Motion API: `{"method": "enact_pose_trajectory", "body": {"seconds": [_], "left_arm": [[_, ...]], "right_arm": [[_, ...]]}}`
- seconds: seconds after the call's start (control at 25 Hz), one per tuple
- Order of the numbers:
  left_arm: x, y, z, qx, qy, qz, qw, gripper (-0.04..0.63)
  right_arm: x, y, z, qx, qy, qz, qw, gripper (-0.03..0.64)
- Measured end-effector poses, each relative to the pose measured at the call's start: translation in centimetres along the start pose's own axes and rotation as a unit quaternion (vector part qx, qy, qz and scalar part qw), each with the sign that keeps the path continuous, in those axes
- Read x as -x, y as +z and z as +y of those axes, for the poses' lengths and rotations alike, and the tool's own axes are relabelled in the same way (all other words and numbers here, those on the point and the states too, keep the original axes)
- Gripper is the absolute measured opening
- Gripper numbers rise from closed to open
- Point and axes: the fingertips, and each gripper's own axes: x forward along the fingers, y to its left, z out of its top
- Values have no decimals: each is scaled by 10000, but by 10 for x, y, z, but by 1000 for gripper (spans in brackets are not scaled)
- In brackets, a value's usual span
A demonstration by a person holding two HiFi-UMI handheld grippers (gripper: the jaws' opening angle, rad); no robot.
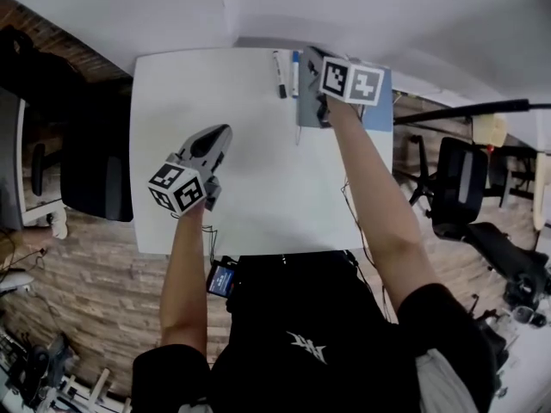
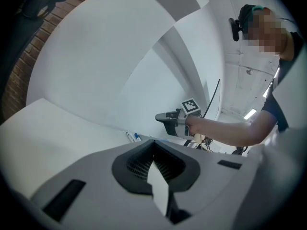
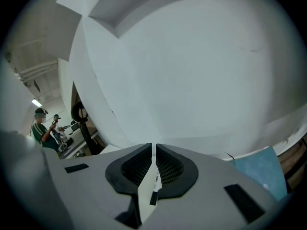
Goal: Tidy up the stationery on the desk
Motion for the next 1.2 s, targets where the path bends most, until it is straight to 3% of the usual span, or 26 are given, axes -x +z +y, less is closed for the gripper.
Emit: {"method": "enact_pose_trajectory", "body": {"seconds": [0.24,0.36,0.68,0.92,1.2], "left_arm": [[-8,6,-23,-222,-139,54,9996,3],[-10,11,-36,-349,-205,57,9992,3],[15,32,-99,-860,-565,-132,9946,3],[51,56,-164,-1471,-998,-230,9838,3],[106,51,-244,-1910,-1423,-325,9707,3]], "right_arm": [[53,8,6,319,669,-619,9953,48],[80,10,23,563,1121,-976,9873,48],[198,23,94,1477,2182,-2042,9428,44],[301,14,159,1931,2826,-2475,9064,44],[402,-40,194,1763,3512,-2447,8864,44]]}}
